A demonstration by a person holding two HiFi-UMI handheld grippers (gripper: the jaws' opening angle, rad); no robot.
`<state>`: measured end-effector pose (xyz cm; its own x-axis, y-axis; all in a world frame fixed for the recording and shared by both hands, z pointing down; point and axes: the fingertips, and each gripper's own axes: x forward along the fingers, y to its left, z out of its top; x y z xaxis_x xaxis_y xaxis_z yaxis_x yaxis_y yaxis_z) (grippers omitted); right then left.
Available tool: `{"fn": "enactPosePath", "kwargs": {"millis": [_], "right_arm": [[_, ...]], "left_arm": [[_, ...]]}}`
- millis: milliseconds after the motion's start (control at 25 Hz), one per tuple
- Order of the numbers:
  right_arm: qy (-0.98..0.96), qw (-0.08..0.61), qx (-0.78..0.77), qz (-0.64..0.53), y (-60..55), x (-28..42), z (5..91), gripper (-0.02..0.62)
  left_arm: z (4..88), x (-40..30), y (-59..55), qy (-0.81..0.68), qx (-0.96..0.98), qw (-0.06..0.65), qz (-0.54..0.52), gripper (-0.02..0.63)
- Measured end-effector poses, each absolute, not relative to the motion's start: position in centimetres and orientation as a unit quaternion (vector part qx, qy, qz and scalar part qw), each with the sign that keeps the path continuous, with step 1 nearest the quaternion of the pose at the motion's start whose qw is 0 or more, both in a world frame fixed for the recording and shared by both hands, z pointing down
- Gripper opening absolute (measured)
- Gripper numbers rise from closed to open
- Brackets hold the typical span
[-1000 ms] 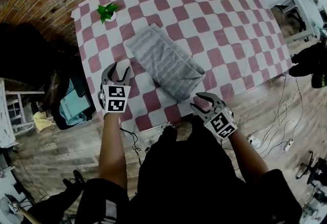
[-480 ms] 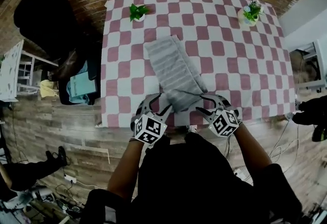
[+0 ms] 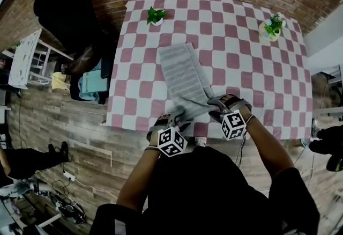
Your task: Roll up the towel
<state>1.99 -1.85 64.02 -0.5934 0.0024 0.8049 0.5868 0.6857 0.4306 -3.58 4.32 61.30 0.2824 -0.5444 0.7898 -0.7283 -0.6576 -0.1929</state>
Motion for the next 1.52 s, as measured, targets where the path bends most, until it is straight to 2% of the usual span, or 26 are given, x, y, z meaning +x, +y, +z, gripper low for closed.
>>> {"fn": "enactPosePath", "kwargs": {"millis": [120, 400, 440, 520, 560, 760, 1200, 1520], "right_arm": [[-0.828, 0.413, -0.194, -0.326, -2.1, 2.1, 64.3, 0.192], [-0.869, 0.398, -0.198, -0.219, -2.4, 2.5, 64.3, 0.098], [-0.873, 0.395, -0.193, -0.211, -2.6, 2.4, 64.3, 0.062], [-0.877, 0.394, -0.191, -0.199, -2.7, 2.3, 64.1, 0.052], [-0.877, 0.395, -0.193, -0.195, -2.7, 2.3, 64.1, 0.048], [-0.877, 0.399, -0.207, -0.170, -1.8, 3.0, 63.9, 0.035], [-0.857, 0.389, -0.294, -0.171, 4.8, 8.2, 62.0, 0.037], [-0.881, 0.371, -0.254, -0.145, 2.8, 6.3, 60.7, 0.038]], "left_arm": [[61.9, -3.5, 3.5, -0.390, 0.785, 0.102, 0.471, 0.203], [63.6, -3.4, 3.8, -0.364, 0.778, 0.120, 0.498, 0.163], [63.6, -3.5, 3.7, -0.368, 0.778, 0.127, 0.493, 0.152], [63.6, -3.9, 3.7, -0.379, 0.773, 0.128, 0.492, 0.116], [63.5, -4.0, 3.7, -0.385, 0.769, 0.124, 0.495, 0.076], [63.3, -3.8, 4.2, -0.397, 0.757, 0.128, 0.503, 0.043], [61.6, 0.7, 10.1, -0.350, 0.786, 0.166, 0.482, 0.044], [60.2, -1.7, 7.9, -0.404, 0.781, 0.153, 0.451, 0.048]]}}
